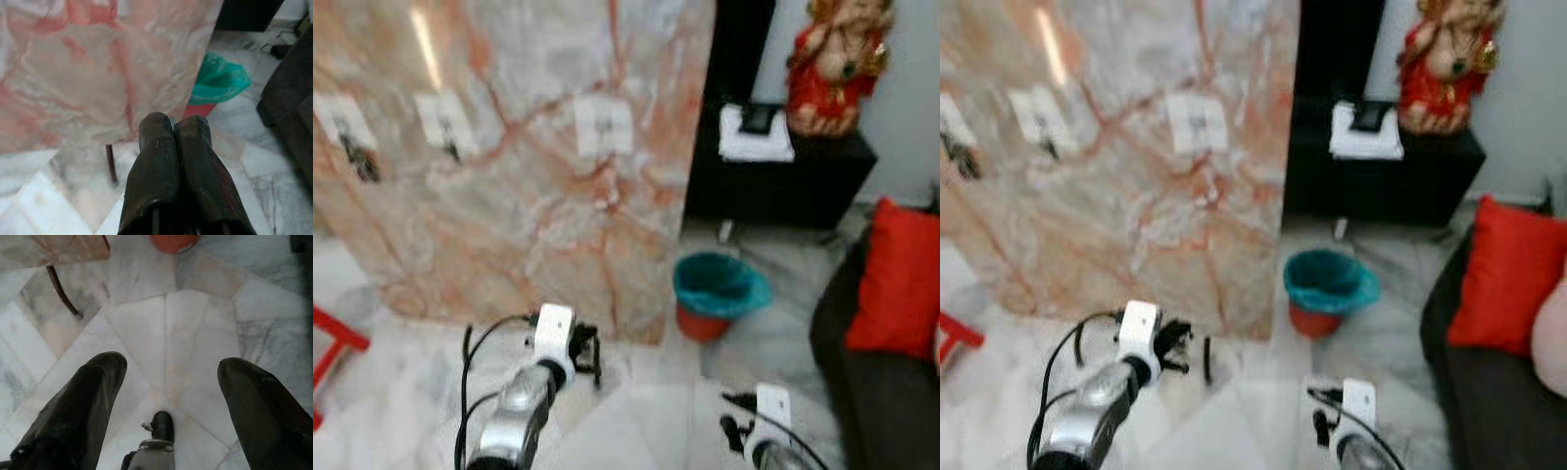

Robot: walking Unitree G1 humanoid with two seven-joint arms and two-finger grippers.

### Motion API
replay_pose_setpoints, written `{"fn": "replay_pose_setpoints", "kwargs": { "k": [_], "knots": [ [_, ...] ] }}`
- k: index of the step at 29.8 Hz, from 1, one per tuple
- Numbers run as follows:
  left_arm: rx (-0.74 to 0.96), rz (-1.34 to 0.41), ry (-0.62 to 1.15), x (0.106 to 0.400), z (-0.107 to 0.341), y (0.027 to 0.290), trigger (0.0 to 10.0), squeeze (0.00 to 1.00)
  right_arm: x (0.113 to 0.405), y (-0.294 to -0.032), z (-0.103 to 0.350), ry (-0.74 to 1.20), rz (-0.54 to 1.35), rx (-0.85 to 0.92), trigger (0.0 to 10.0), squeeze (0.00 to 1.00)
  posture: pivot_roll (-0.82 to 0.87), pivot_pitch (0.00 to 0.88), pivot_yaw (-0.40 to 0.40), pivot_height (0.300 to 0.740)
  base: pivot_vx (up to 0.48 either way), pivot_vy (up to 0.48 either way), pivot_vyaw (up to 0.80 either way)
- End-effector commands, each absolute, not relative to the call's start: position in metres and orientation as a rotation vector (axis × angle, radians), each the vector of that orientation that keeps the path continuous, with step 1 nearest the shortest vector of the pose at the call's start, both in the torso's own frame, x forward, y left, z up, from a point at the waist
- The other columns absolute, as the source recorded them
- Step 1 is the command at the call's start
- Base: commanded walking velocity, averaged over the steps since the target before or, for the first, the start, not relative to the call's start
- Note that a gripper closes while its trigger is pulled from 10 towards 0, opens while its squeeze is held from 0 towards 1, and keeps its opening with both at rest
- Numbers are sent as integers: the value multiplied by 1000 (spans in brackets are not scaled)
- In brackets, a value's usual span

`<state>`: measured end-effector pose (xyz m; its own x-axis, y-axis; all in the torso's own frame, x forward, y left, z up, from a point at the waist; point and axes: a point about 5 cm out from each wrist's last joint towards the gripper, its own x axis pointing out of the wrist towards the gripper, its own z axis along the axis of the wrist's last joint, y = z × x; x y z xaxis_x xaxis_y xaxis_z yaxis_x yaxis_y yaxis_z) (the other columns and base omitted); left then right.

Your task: Hang keys on a hook

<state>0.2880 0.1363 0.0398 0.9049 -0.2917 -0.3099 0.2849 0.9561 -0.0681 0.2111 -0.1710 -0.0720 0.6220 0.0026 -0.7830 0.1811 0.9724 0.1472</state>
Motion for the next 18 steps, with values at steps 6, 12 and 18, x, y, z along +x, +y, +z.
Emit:
{"fn": "replay_pose_setpoints", "kwargs": {
  "k": [6, 12, 18],
  "knots": [
    [4, -291, 302, 290, 45, 143, 10000, 0, 210, -164, -73, 899, -91, 234, 10000, 0, -36, 0, -23, 740, 0, 0, 0],
    [14, -313, 292, 291, 49, 142, 10000, 0, 209, -164, -74, 908, -91, 234, 10000, 0, -34, 0, -23, 740, 92, 0, -129],
    [14, -361, 275, 292, 55, 140, 10000, 0, 210, -163, -73, 902, -82, 232, 10000, 0, -31, 0, -24, 740, 276, 0, -651]
  ]
}}
